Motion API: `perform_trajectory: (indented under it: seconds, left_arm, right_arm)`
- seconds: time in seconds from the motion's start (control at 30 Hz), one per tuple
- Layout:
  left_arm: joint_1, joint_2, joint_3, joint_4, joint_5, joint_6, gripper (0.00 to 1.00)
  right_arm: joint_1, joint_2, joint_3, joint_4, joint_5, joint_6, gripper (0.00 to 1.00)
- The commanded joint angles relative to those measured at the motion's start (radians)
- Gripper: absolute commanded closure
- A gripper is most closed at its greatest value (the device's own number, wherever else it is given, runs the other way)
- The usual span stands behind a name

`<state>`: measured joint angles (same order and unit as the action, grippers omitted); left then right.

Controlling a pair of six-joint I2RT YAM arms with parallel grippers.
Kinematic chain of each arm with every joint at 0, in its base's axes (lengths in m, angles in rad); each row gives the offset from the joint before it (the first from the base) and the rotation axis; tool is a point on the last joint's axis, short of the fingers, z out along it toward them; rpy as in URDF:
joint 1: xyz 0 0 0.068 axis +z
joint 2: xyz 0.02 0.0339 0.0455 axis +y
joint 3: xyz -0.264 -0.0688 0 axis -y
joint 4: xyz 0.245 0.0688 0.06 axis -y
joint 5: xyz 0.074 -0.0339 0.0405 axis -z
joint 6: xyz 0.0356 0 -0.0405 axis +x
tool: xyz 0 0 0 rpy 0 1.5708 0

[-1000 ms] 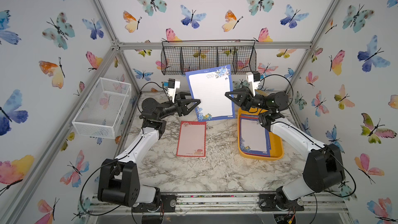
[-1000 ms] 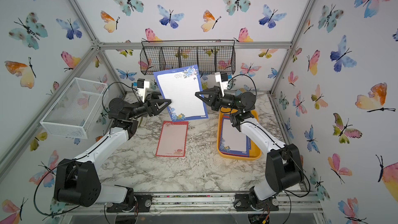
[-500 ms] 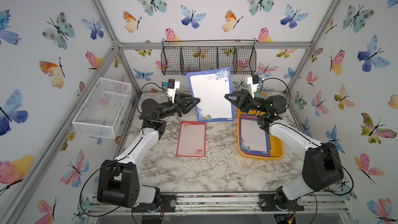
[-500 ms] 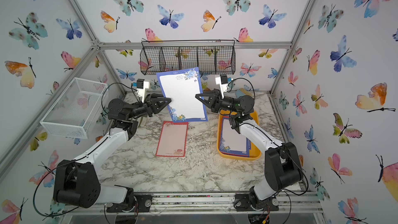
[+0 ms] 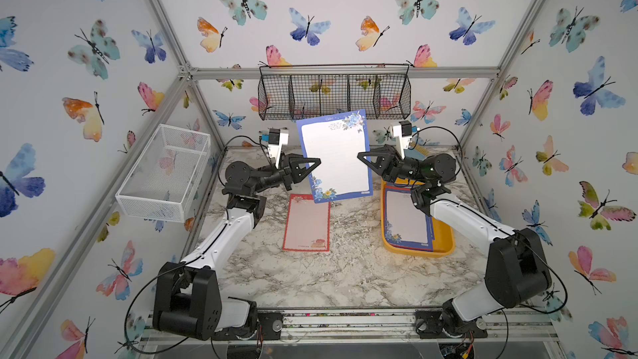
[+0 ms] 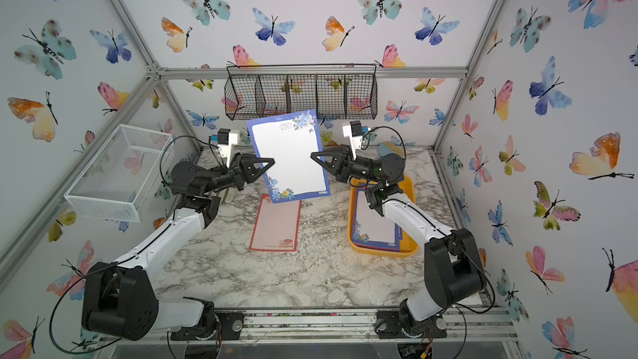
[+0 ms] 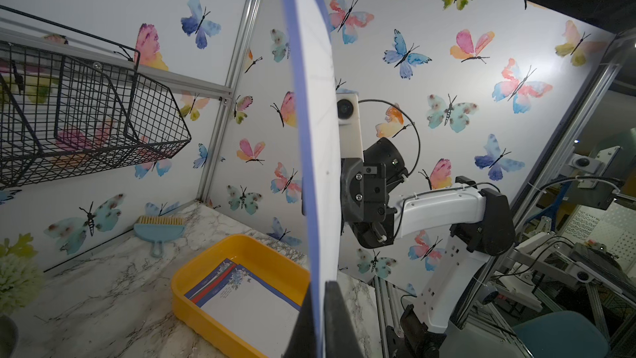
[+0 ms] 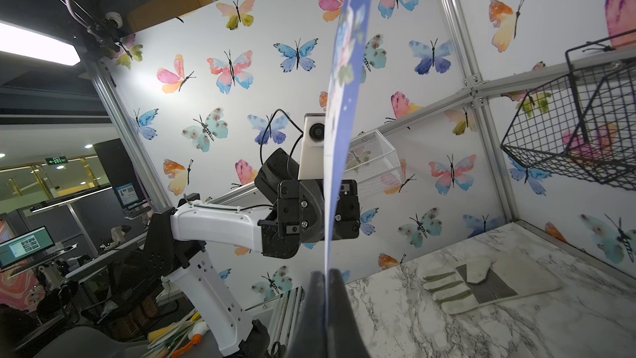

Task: Take out the stationery paper from the storage box
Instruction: Pick up the stationery paper from the storage box, then place the stationery paper at the center of the board.

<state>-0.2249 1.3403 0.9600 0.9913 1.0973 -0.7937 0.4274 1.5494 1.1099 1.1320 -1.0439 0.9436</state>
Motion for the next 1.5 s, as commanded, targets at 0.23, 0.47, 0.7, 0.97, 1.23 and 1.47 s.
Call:
perform_trajectory:
  seconds: [0.23, 0.47, 0.7, 0.97, 1.23, 1.47]
  left_arm:
    - [-0.007, -0.046, -0.017, 0.042, -0.010, -0.012, 1.00]
    - [-0.006, -0.028, -0.007, 0.038, -0.016, -0.037, 1.00]
    - [-0.002, -0.043, 0.017, -0.110, -0.028, 0.052, 1.00]
    - [-0.004, -0.053, 0.067, -0.368, -0.079, 0.228, 1.00]
    - [-0.002, -0.009, 0.201, -0.750, -0.139, 0.369, 1.00]
    - [0.032, 0.141, 0.346, -1.268, -0.085, 0.494, 1.00]
  right_arm:
    - [0.008, -0.058, -0.001, -0.057, 0.027, -0.048, 0.98]
    - [0.008, -0.082, 0.004, -0.185, 0.048, -0.138, 0.97]
    - [0.009, -0.084, 0.038, -0.333, 0.084, -0.230, 0.90]
    - [0.008, -0.156, 0.028, -0.523, 0.162, -0.371, 0.63]
    - [0.008, -0.212, 0.113, -0.959, 0.447, -0.605, 0.46]
    - [0.008, -0.269, 0.129, -1.111, 0.541, -0.653, 0.44]
